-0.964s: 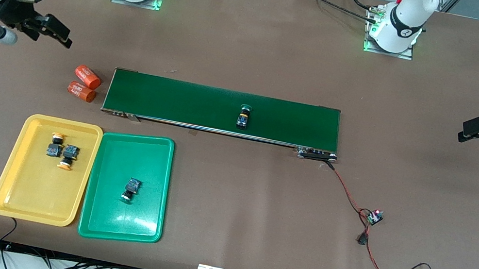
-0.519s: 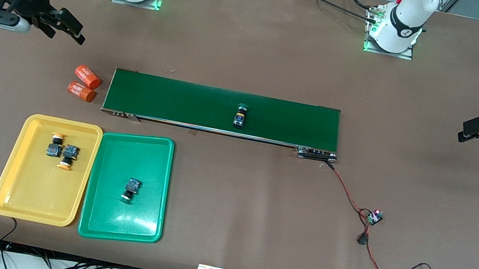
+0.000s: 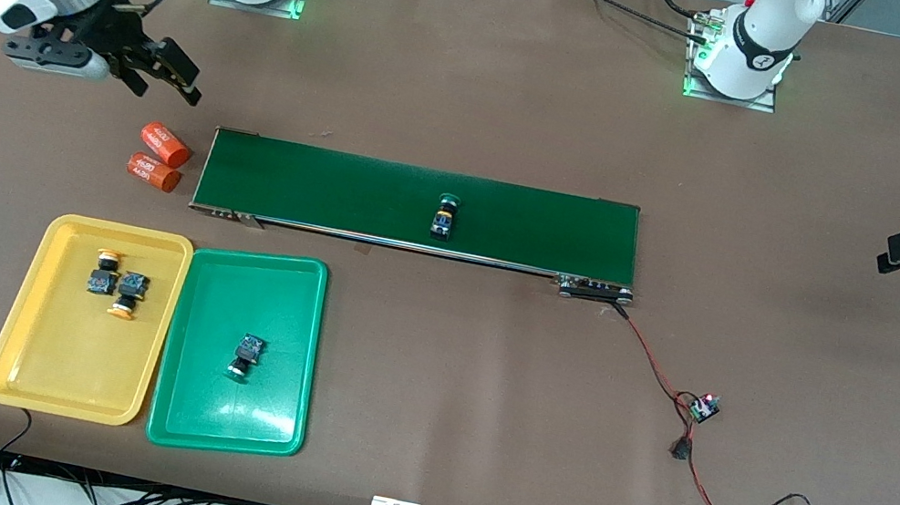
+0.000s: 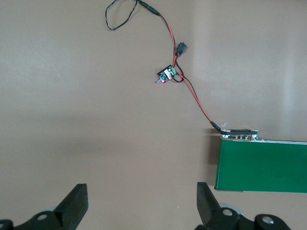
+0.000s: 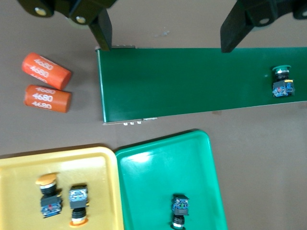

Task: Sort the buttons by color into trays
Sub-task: 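Move the right gripper over the conveyor start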

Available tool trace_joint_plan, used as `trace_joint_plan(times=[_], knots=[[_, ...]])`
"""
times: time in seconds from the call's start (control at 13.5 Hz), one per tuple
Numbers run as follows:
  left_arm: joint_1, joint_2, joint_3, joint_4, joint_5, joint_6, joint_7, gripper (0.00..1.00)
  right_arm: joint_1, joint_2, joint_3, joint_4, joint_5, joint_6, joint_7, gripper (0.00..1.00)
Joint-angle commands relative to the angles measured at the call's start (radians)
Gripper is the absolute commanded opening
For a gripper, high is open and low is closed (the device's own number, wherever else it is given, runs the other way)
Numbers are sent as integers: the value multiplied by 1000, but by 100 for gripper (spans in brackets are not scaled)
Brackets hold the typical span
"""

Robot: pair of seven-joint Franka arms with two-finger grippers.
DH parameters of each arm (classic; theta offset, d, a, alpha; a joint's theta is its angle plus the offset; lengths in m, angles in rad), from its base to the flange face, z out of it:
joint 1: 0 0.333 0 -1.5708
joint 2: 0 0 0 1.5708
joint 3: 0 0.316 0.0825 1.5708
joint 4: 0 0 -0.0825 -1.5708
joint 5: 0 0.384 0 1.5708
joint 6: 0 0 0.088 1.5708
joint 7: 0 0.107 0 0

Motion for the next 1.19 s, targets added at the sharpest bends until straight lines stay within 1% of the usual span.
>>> trace_joint_plan(times=[0.0,0.15,0.3,0.37,0.44,0.59,0.67,0.74,0.82,0.89,0.96,1.04,1.11], knots=[[4,2,-11,52,-16,-16,10,100,-11,16,35,-28,27,68,3,100],[-2,2,-15,78,-7,-59,8,100,-11,34,47,-29,31,82,4,100],[-9,8,-25,77,48,-70,7,100,-11,57,50,-28,33,94,3,100],[-6,11,-29,77,61,-70,7,100,-7,85,52,-28,33,110,3,100],[-6,11,-29,77,59,-70,5,100,7,100,67,-32,36,142,4,100],[-6,9,-31,81,56,-67,5,100,10,111,79,-31,39,159,30,100],[-3,-6,-31,80,50,-79,7,100,13,114,87,-32,40,176,52,100],[3,-32,-34,81,46,-96,10,100,10,119,114,-32,40,189,69,100],[0,-55,-37,84,46,-99,7,100,10,122,128,-32,45,205,92,100],[-6,-55,-43,84,47,-104,4,100,12,128,130,-32,47,209,103,100],[-8,-38,-57,78,47,-101,5,100,12,139,130,-32,48,219,103,100],[-11,12,-64,87,46,-99,5,100,12,149,130,-32,47,226,95,100],[-8,34,-65,88,46,-93,8,100,13,160,131,-32,48,235,90,100]])
